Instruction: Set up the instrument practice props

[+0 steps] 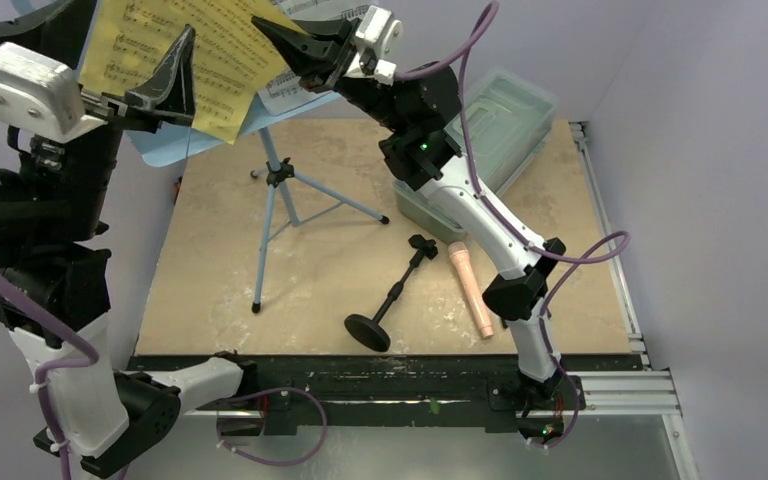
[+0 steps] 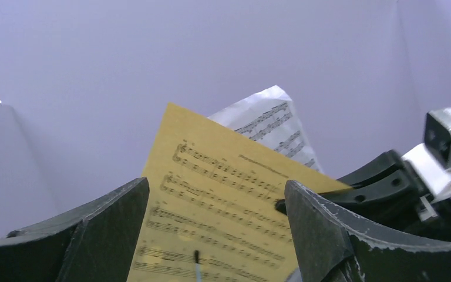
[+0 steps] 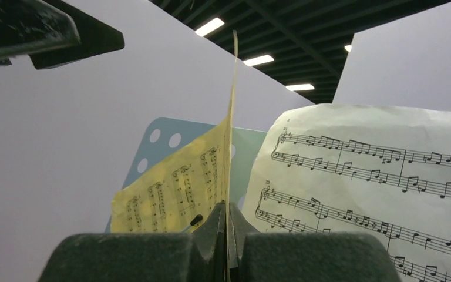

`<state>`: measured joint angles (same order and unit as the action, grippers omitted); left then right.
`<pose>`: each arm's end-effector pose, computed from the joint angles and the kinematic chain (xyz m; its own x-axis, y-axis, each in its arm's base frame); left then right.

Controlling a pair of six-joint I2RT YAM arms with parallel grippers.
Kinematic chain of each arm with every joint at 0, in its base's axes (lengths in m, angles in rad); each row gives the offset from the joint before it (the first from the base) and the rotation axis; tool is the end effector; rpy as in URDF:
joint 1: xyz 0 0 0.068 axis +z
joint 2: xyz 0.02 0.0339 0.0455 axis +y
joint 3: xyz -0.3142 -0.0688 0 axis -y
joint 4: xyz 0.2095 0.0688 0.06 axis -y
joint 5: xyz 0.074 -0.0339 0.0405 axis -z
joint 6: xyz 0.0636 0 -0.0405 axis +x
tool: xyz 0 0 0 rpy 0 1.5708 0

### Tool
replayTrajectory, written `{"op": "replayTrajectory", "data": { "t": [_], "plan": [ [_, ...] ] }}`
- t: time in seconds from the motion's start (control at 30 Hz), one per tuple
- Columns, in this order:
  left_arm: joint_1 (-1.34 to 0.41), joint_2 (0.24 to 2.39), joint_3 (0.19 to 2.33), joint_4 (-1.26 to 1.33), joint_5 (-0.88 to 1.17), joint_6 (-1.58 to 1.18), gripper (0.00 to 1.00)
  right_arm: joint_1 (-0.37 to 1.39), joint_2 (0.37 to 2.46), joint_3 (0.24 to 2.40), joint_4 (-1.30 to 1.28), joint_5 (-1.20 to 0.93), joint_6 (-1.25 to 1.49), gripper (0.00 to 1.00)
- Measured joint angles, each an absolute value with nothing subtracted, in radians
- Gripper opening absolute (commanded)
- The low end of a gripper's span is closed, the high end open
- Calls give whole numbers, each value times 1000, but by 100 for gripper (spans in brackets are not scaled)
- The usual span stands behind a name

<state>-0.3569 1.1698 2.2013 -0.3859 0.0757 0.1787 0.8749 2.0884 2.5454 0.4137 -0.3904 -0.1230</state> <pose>0.0576 -0.0266 0.6960 0.6268 -0.0445 -0.7779 0.2983 0.9360 0.1868 0.2523 0.3398 0.6344 0.5929 0.5329 -0.6037 -0.8002 0.4736 -0.3679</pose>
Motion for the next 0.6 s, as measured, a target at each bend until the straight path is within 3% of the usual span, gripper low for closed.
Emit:
{"op": "replayTrajectory", "data": {
  "t": [0.3,0.6],
  "plan": [
    [-357,1186,2115,-370,-2,501,88,875,2035,2507,404,-419,-124,0],
    [-360,1040,1676,-272,-513,318,89,875,2046,2544,392,-437,-123,0]
  ]
}}
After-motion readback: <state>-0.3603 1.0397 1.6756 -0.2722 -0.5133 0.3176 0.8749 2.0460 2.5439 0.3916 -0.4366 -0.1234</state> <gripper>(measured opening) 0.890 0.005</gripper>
